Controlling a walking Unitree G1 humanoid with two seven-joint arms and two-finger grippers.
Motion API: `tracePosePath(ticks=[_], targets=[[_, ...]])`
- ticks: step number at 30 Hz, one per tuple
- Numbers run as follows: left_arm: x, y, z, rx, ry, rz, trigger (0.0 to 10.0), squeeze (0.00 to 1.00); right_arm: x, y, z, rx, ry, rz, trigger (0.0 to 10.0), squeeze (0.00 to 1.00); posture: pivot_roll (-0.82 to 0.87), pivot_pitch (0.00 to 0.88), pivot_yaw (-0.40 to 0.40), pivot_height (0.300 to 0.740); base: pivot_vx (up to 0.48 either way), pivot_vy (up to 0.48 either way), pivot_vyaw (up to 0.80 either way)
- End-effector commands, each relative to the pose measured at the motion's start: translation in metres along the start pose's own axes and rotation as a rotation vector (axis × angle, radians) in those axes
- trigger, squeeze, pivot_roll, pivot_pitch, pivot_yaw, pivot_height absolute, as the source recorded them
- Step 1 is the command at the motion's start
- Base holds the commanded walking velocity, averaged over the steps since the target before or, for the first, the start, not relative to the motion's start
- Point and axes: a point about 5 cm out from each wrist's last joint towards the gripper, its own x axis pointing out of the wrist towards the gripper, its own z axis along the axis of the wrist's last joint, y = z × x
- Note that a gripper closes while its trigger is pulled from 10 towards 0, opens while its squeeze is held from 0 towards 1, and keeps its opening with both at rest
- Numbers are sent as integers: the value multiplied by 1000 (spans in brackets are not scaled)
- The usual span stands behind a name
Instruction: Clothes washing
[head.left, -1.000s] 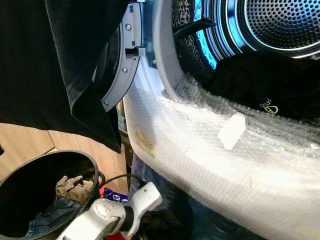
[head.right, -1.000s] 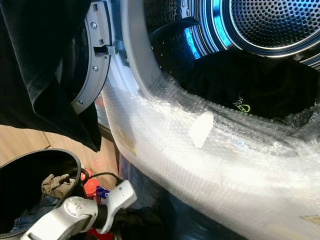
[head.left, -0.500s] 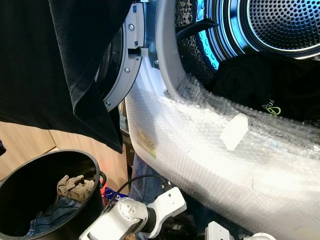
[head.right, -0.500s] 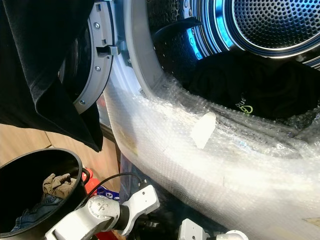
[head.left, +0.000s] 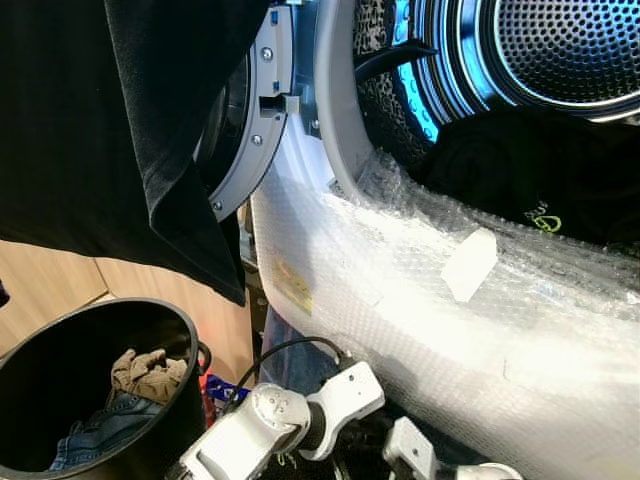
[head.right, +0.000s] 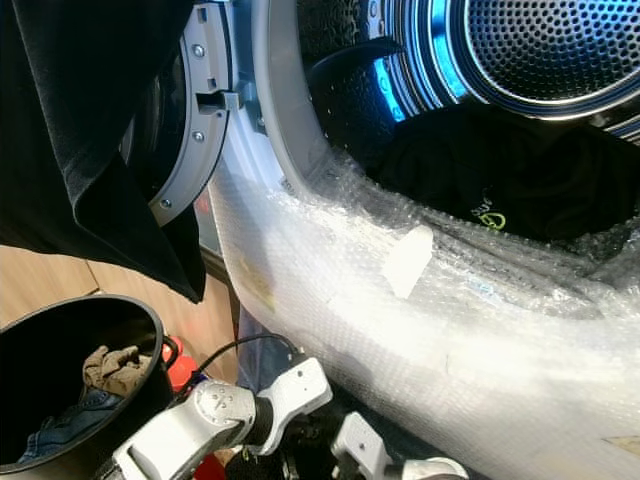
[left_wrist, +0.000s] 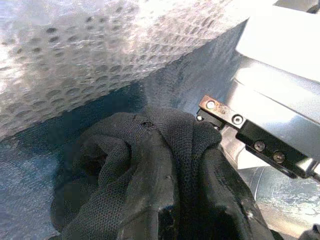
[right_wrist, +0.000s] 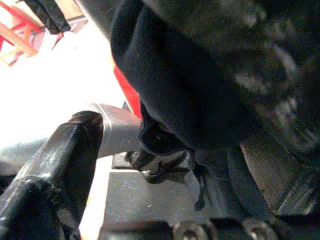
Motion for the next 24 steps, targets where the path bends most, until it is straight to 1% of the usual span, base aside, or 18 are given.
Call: tracePosePath(ticks=[1, 4, 7, 10, 12, 13, 14, 15, 16, 18, 19, 20, 22, 23, 24], targets=[[5, -5, 12, 32, -48, -23, 0, 0, 0, 1, 10, 2, -31, -5, 10000, 0, 46, 5, -96, 740, 0, 0, 0], [5, -4, 13, 33, -50, -20, 0, 0, 0, 1, 10, 16, -30, -7, 10000, 0, 47, 7, -96, 740, 0, 0, 0], [5, 1, 16, 37, -58, 17, 0, 0, 1, 0, 10, 50, -29, -19, 10000, 0, 44, 10, -95, 740, 0, 0, 0], [5, 2, 16, 37, -59, 24, 0, 0, 1, 0, 10, 55, -29, -21, 10000, 0, 44, 10, -95, 740, 0, 0, 0], [6, 7, 16, 19, -55, 66, 0, 0, 3, -4, 12, 129, -57, -57, 10000, 0, 45, 11, -96, 740, 0, 0, 0], [6, 7, 16, 19, -55, 66, 0, 0, 3, -4, 12, 129, -57, -57, 10000, 0, 45, 11, -96, 740, 0, 0, 0], [7, 10, 18, 2, -61, 95, 0, 0, 3, -7, 13, 185, -88, -83, 10000, 0, 47, 11, -95, 740, 0, 0, 0], [7, 9, 21, -20, -85, 90, 0, 0, 4, -8, 13, 201, -94, -97, 10000, 0, 46, 12, -89, 740, 0, 0, 0], [7, 8, 23, -35, -101, 85, 0, 0, 4, -9, 12, 211, -96, -106, 10000, 0, 46, 12, -89, 740, 0, 0, 0], [7, 8, 23, -35, -101, 85, 0, 0, 4, -9, 12, 211, -96, -106, 10000, 0, 46, 12, -89, 740, 0, 0, 0], [7, 5, 28, -77, -144, 69, 0, 0, 5, -10, 10, 228, -95, -123, 10000, 0, 48, 16, -87, 740, 0, 0, 0], [7, 4, 29, -93, -158, 62, 0, 0, 5, -10, 9, 234, -95, -128, 10000, 0, 48, 16, -87, 740, 0, 0, 0], [7, 4, 29, -93, -158, 62, 0, 0, 5, -10, 9, 234, -95, -128, 10000, 0, 48, 16, -87, 740, 0, 0, 0], [6, 1, 33, -125, -190, 44, 0, 0, 6, -9, 7, 253, -97, -127, 10000, 0, 50, 19, -82, 740, 0, 0, 0], [6, 1, 33, -125, -190, 44, 0, 0, 6, -9, 7, 253, -97, -127, 10000, 0, 50, 19, -82, 740, 0, 0, 0]])
